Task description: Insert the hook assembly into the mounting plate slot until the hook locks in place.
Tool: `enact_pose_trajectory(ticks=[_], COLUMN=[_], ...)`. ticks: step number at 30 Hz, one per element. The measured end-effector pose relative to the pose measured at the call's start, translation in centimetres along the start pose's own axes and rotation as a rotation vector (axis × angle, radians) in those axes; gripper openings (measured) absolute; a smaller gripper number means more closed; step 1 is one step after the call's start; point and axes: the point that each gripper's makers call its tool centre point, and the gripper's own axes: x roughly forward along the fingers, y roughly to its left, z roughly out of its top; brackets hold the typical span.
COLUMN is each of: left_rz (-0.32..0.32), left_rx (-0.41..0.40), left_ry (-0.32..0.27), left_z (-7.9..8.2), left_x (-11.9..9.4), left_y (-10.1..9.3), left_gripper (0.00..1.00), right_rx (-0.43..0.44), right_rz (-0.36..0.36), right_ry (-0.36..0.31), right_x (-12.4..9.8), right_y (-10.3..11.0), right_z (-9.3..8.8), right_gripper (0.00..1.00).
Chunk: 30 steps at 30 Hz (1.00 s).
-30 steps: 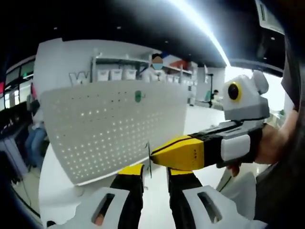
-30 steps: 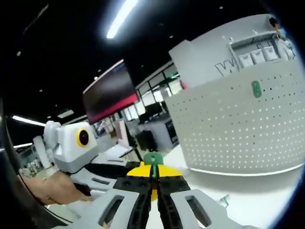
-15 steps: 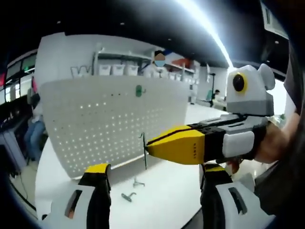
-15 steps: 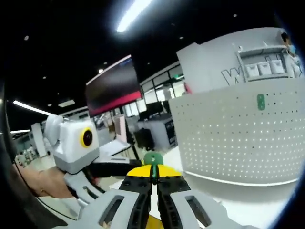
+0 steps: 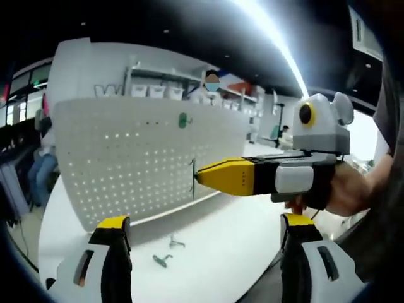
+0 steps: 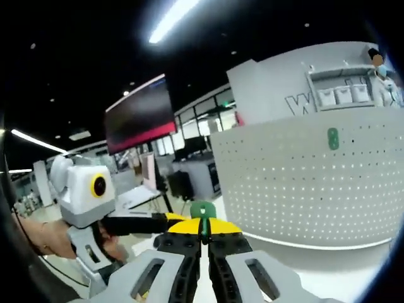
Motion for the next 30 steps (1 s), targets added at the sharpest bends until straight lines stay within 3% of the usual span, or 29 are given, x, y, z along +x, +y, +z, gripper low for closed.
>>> enact_pose_trajectory(ticks=[8,11,14,30], left_rz=[-0.009,-0.005,0.004,0.047], left_rx=[-0.017,-0.021,-0.033,-0.05], left_ry=[-0.001,-0.006,0.001,0.034], left_z=[-0.2,-0.1,-0.4,-1.4], left_x=[0.2,0.1,0.1,-0.4], left_y=[-0.2,0.0,0.4,1.8], left_gripper=[1.0,0.98,0.99,0.95], right_rx=[-0.049,-0.027,-0.091,-0.142], right_rz=[-0.106,-0.178,-0.242,-0.447], right_ry=[-0.022,-0.102,-0.106,-0.137], right_x=[0.2,-0.1,-0.2,0.3], right_y=[-3.7,-5.6,-7.4,-16.6], right_z=[0.5,1.7,2.3,5.3], right_gripper=[0.0,0.0,0.0,0.0])
